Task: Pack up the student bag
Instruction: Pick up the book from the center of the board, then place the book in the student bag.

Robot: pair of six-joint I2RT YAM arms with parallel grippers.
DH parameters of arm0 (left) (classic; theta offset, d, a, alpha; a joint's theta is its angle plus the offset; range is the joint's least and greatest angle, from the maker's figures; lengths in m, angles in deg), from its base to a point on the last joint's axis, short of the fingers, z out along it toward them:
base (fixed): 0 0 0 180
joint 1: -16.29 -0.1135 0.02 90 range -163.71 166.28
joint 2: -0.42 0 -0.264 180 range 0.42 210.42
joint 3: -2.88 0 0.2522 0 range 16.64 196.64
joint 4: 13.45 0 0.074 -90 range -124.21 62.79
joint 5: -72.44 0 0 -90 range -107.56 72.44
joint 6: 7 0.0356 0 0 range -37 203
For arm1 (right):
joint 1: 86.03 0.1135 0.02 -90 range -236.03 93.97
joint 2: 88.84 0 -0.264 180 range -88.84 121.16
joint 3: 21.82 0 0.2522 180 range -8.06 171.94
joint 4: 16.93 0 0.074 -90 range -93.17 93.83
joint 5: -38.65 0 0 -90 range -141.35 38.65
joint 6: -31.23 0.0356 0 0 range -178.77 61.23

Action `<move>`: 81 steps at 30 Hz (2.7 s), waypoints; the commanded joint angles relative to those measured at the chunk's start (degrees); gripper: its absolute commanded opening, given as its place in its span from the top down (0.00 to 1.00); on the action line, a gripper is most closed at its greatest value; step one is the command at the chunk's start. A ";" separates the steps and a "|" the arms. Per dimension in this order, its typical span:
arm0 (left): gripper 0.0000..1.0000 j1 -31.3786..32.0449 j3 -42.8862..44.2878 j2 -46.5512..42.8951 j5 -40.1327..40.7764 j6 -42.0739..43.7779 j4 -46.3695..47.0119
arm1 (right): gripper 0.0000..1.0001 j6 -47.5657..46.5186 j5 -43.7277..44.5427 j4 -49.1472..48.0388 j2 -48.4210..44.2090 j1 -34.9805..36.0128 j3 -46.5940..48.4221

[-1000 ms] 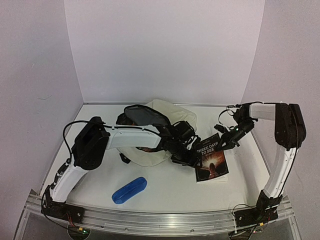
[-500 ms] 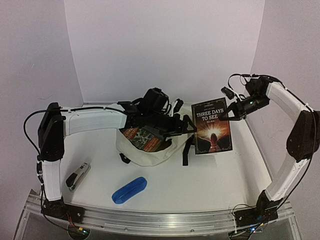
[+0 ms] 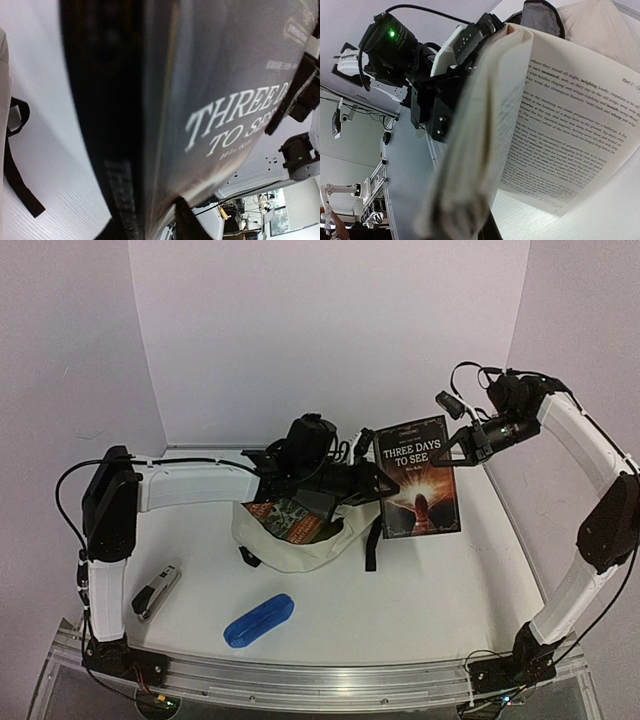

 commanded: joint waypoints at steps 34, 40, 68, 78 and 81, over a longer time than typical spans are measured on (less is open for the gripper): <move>1.00 -1.07 -34.11 -64.23 68.90 -20.63 -23.20 | 0.20 14.80 55.31 -42.08 21.00 38.86 14.41; 1.00 -1.03 -35.72 -66.51 72.82 -25.38 -26.45 | 0.19 11.72 62.02 -44.57 28.16 41.87 16.53; 1.00 -1.15 -47.31 -58.97 57.57 -30.94 -6.57 | 1.00 22.50 50.23 -44.45 32.98 31.92 29.17; 1.00 -5.49 -49.38 -41.34 44.27 -34.19 20.71 | 1.00 26.78 40.86 -44.93 33.28 29.52 32.80; 1.00 -7.22 -47.80 -35.82 39.59 -34.79 26.17 | 1.00 27.53 39.46 -45.01 33.06 29.49 32.49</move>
